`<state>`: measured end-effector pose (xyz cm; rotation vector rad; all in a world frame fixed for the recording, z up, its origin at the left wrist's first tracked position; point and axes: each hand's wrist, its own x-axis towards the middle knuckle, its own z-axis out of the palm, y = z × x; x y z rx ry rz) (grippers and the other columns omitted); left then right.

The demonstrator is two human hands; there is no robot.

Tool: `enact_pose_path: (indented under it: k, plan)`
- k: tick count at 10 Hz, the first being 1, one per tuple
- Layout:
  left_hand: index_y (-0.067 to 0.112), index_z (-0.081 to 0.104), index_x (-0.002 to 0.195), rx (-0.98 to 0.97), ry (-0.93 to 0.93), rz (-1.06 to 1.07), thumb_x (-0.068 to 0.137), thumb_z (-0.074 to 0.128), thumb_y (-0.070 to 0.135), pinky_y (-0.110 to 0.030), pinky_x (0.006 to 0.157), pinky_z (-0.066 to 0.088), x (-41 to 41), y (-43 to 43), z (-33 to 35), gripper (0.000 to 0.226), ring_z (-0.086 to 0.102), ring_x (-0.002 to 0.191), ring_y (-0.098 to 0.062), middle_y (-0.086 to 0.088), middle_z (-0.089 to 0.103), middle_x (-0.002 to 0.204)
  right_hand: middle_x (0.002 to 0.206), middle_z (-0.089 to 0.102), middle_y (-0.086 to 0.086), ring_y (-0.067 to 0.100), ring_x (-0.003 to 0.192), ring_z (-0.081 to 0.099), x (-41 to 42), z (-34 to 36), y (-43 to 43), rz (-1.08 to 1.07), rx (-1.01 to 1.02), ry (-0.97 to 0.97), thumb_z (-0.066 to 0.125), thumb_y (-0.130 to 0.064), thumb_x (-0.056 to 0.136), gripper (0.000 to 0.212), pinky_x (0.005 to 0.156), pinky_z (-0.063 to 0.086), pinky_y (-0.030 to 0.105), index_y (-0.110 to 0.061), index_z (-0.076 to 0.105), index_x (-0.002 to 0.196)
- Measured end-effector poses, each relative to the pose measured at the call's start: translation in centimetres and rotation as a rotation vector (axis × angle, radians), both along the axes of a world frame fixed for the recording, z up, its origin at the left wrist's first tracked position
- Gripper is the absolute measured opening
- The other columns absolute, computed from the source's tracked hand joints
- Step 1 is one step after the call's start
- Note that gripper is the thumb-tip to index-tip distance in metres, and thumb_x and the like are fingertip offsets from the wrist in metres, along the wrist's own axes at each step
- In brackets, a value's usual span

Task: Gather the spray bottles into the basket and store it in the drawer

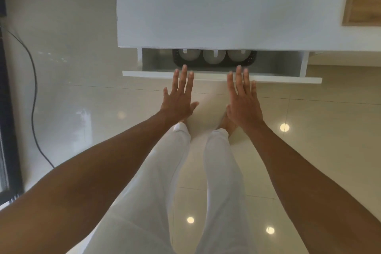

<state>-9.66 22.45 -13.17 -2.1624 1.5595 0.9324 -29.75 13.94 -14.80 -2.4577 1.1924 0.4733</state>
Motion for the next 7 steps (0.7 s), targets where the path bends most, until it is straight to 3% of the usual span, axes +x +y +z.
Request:
enact_pose_path:
  k: [2, 5, 6, 7]
  plan:
    - [0.015, -0.011, 0.158, -0.083, -0.029, 0.042, 0.098, 0.044, 0.054, -0.066, 0.117, 0.019, 0.6, -2.3, 0.6, 0.090, -0.017, 0.153, -0.032, -0.010, -0.023, 0.164, 0.169, -0.013, 0.013, 0.036, 0.157, -0.009, 2.5, -0.3, -2.9, -0.029, -0.057, 0.016, 0.064, -0.017, 0.090, 0.100, 0.127, 0.010, 0.057, -0.014, -0.008, 0.160]
    - [0.013, -0.014, 0.157, -0.028, 0.053, 0.037, 0.100, 0.045, 0.049, -0.064, 0.118, 0.021, 1.5, -3.2, 2.8, 0.090, -0.017, 0.153, -0.028, -0.007, -0.028, 0.163, 0.169, -0.017, 0.008, 0.039, 0.156, -0.012, 4.1, 1.4, -3.3, -0.105, 0.001, 0.070, 0.063, -0.023, 0.090, 0.101, 0.127, 0.007, 0.060, -0.012, -0.010, 0.159]
    - [0.014, -0.016, 0.157, -0.048, 0.069, 0.042, 0.100, 0.043, 0.048, -0.061, 0.118, 0.023, 2.8, -3.5, 7.7, 0.088, -0.016, 0.154, -0.027, -0.007, -0.029, 0.163, 0.169, -0.017, 0.007, 0.037, 0.156, -0.011, 4.5, 6.4, -3.4, -0.180, 0.019, 0.102, 0.061, -0.021, 0.090, 0.100, 0.126, 0.013, 0.059, -0.011, -0.010, 0.159]
    - [0.013, -0.010, 0.157, -0.204, 0.075, 0.029, 0.100, 0.034, 0.054, -0.056, 0.117, 0.031, 3.6, -1.6, 12.8, 0.083, -0.008, 0.155, -0.028, -0.009, -0.025, 0.163, 0.169, -0.012, 0.009, 0.038, 0.157, -0.002, 4.1, 11.5, -1.9, -0.181, -0.099, 0.011, 0.062, -0.018, 0.085, 0.098, 0.123, 0.025, 0.058, -0.008, -0.001, 0.160]
